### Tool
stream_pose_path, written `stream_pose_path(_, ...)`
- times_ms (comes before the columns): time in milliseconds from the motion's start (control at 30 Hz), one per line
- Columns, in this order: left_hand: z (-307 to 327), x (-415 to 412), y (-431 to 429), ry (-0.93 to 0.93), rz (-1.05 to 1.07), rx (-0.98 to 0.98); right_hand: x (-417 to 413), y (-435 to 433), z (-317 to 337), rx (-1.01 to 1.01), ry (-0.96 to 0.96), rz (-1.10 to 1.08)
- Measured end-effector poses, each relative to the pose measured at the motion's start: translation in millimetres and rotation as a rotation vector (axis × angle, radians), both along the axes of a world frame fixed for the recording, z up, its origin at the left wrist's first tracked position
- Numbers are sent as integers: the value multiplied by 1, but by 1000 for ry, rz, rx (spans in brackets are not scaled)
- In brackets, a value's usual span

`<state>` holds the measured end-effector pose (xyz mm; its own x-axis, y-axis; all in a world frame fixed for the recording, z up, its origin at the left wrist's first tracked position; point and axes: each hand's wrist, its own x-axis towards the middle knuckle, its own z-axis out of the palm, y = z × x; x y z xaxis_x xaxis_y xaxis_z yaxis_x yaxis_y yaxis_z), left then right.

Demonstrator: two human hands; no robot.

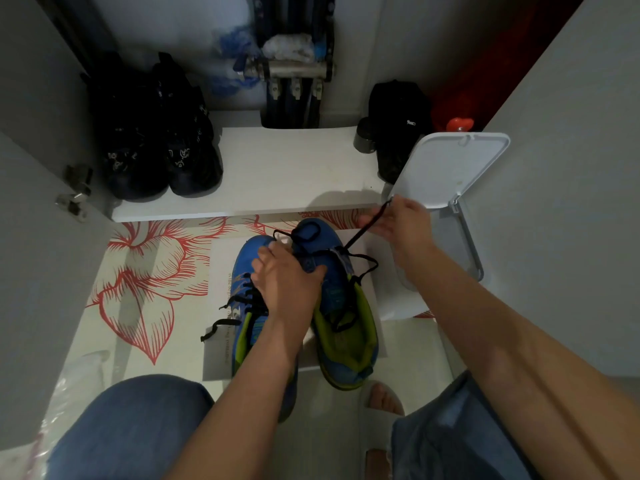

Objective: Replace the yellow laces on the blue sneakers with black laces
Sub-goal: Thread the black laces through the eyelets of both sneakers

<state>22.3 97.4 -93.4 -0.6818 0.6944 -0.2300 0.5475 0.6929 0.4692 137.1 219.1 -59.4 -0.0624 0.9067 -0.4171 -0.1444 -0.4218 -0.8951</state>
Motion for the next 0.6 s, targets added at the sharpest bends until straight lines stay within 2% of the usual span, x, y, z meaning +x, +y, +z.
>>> stream_pose_path(33,-2,-2,-1,-32,-14,-10,1,3,7,57,41,-17)
stream_pose_path(67,-4,-4,-1,-45,-39,-20,2,4,11,125,-36,41)
stream_pose_path(100,-4,-5,-1,-41,-72,-39,1,3,13,199,-243,186)
stream_pose_path(133,-3,-6,-1,-30,-105,-63,0,0,12,272,-528,411)
stream_pose_path(200,0,-6,-2,-38,-137,-101,2,-8,2,333,-1067,942)
stream_pose_path(233,1,-6,-2,-55,-136,-109,3,-11,-4,321,-1223,1121)
stream_pose_path(267,2,-7,-2,-68,-132,-117,4,-13,-8,313,-1261,1188)
stream_pose_path(300,3,-7,-2,-72,-131,-127,3,-12,-6,306,-1192,1170)
stream_pose_path(367,5,-8,-1,-74,-130,-141,2,-7,4,327,-897,926)
stream_pose_path(433,8,-7,-1,-69,-135,-148,2,0,24,461,-599,462)
stream_pose_path(500,9,-7,-1,-73,-136,-151,7,5,54,571,-218,-3)
stream_pose_path(533,8,-7,0,-88,-136,-151,11,7,64,603,-72,-112)
stream_pose_path(567,8,-7,0,-103,-135,-152,14,9,70,626,-1,-131)
stream_pose_path(600,8,-7,0,-115,-136,-150,15,8,71,631,-28,-83)
